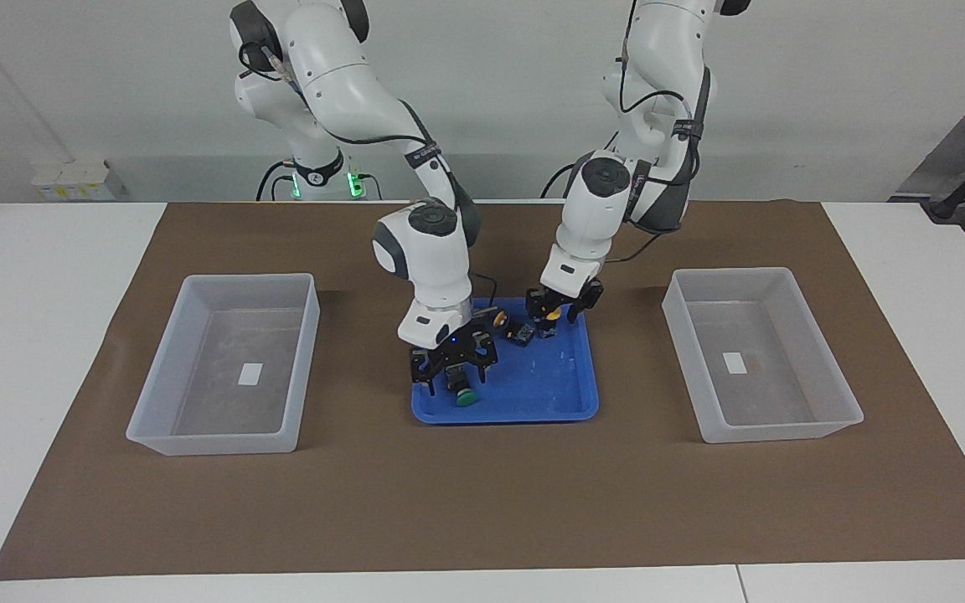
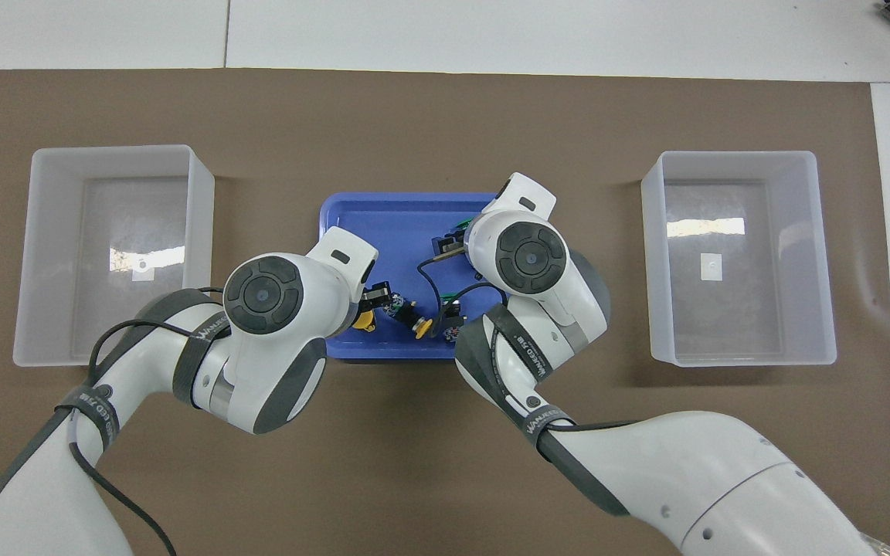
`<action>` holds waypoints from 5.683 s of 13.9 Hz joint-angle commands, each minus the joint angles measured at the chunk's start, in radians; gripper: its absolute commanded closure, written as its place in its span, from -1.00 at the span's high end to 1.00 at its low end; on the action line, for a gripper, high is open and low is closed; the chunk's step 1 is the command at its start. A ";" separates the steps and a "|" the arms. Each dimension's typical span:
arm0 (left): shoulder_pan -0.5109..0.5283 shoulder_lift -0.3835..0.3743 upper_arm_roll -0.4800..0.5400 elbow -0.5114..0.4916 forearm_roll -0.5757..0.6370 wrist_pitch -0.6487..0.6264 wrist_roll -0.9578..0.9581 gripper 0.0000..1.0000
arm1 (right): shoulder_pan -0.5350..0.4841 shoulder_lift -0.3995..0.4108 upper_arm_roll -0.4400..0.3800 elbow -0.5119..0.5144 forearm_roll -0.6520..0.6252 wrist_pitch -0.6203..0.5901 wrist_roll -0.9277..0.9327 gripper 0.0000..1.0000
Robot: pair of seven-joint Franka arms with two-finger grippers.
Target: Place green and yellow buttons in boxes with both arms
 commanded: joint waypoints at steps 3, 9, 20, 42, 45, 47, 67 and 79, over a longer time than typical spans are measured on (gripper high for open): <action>-0.040 -0.010 0.016 -0.032 -0.009 0.024 -0.029 0.02 | 0.003 -0.025 -0.003 -0.031 -0.026 0.002 0.018 -1.00; -0.040 -0.010 0.016 -0.030 -0.009 0.025 -0.028 -0.68 | -0.072 -0.167 -0.001 -0.031 -0.023 -0.155 0.005 -1.00; 0.030 0.037 0.024 0.221 0.006 -0.137 -0.021 -1.00 | -0.350 -0.354 -0.001 -0.120 -0.014 -0.343 -0.274 -1.00; 0.530 0.031 0.024 0.136 0.092 -0.068 0.558 -1.00 | -0.497 -0.155 -0.003 -0.178 -0.009 -0.102 -0.379 -0.18; 0.532 0.031 0.024 0.053 0.092 0.016 0.560 -1.00 | -0.500 -0.164 -0.003 -0.163 -0.009 -0.116 -0.379 1.00; 0.530 0.030 0.024 0.037 0.092 0.021 0.558 -0.55 | -0.497 -0.195 -0.001 -0.150 -0.007 -0.143 -0.379 1.00; 0.192 0.013 0.012 0.347 0.080 -0.361 -0.040 0.56 | -0.030 -0.275 -0.001 -0.086 0.019 -0.305 0.129 1.00; -0.007 -0.007 0.012 0.025 0.077 0.073 -0.714 0.53 | 0.093 -0.180 0.006 -0.136 0.022 -0.188 0.281 0.83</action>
